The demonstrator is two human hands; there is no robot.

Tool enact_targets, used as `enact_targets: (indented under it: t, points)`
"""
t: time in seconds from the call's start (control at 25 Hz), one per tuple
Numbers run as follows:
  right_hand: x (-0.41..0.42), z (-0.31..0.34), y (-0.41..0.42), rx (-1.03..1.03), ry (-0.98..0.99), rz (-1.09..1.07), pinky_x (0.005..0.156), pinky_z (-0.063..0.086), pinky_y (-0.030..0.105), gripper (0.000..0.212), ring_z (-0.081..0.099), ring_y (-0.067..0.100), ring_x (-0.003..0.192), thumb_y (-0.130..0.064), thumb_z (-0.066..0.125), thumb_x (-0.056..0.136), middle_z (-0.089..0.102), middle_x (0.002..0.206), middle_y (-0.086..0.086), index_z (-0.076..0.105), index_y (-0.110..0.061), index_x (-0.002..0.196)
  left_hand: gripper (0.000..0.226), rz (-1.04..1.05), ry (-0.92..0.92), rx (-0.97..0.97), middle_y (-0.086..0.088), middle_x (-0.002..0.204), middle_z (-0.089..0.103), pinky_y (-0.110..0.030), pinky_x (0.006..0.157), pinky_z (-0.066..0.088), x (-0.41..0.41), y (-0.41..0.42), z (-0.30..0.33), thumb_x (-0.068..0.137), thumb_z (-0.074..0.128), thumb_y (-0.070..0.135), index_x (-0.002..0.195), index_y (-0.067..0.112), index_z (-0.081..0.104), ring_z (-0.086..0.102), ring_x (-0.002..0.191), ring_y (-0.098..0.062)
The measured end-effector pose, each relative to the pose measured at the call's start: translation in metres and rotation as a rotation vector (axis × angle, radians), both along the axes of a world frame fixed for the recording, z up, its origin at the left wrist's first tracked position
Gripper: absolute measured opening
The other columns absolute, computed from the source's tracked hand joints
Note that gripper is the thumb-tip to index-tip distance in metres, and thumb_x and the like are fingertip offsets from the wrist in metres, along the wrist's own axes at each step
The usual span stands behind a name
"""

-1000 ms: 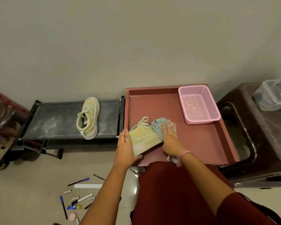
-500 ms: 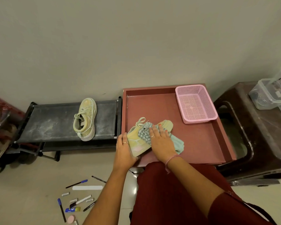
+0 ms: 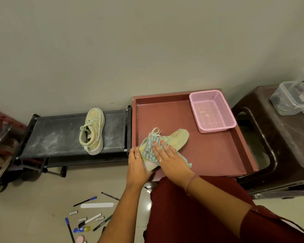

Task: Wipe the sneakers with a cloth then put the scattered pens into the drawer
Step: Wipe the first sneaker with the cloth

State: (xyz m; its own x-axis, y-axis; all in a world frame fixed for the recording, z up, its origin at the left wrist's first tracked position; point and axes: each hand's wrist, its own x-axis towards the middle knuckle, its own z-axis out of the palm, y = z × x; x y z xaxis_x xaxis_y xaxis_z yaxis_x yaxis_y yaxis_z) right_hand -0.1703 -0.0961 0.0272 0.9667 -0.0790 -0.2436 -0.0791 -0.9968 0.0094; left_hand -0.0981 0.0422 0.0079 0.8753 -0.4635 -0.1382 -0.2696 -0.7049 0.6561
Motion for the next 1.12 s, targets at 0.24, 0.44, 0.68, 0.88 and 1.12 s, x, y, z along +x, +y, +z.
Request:
enact_targets:
  t: [0.24,0.44,0.68,0.88,1.12]
  points:
    - [-0.013,0.004,-0.071,0.043,-0.065,-0.219,0.103,0.044,0.042,0.061,0.036,0.029,0.138,-0.002,0.028,0.085,0.037,0.149,0.010,0.028,-0.009,0.145,0.104,-0.014,-0.039,0.021,-0.008,0.139,0.032,-0.036,0.100,0.047,0.001,0.001,-0.005,0.056,0.089,0.022,0.139,0.006,0.030,0.042,0.127,-0.026]
    - [0.001,0.012,-0.049,0.211,-0.046,-0.453,0.118,0.019,0.041,0.070,0.001,0.038,0.145,0.009,0.030,0.085,0.001,0.158,0.018,0.005,0.000,0.149,0.104,-0.022,-0.059,0.077,-0.009,0.141,0.029,-0.039,0.101,0.047,0.000,0.001,-0.006,0.055,0.090,0.018,0.139,0.006,0.029,0.040,0.130,-0.027]
    - [-0.016,-0.005,-0.021,0.171,-0.047,-0.352,0.095,0.050,0.046,0.065,0.042,0.041,0.131,-0.007,0.016,0.079,0.040,0.144,0.024,0.043,0.004,0.137,0.106,-0.031,-0.049,0.089,-0.008,0.143,0.027,-0.037,0.101,0.047,0.000,0.001,-0.006,0.056,0.089,0.015,0.141,0.007,0.027,0.039,0.131,-0.027]
    - [0.015,0.012,-0.072,0.251,0.058,-0.483,0.118,0.001,0.036,0.071,-0.007,0.035,0.146,0.011,0.030,0.086,-0.007,0.157,0.019,-0.005,0.002,0.148,0.108,-0.016,-0.014,0.104,-0.007,0.144,0.026,-0.034,0.102,0.042,0.003,-0.002,0.000,0.057,0.089,0.019,0.143,0.008,0.025,0.038,0.132,-0.026]
    - [-0.016,-0.019,-0.017,0.005,-0.190,-0.225,0.103,0.041,0.050,0.061,0.041,0.050,0.126,-0.003,0.021,0.075,0.046,0.134,0.034,0.037,0.012,0.132,0.114,-0.015,0.003,0.124,-0.008,0.148,0.022,-0.033,0.106,0.039,0.004,-0.004,0.000,0.057,0.090,0.017,0.147,0.006,0.020,0.034,0.135,-0.027]
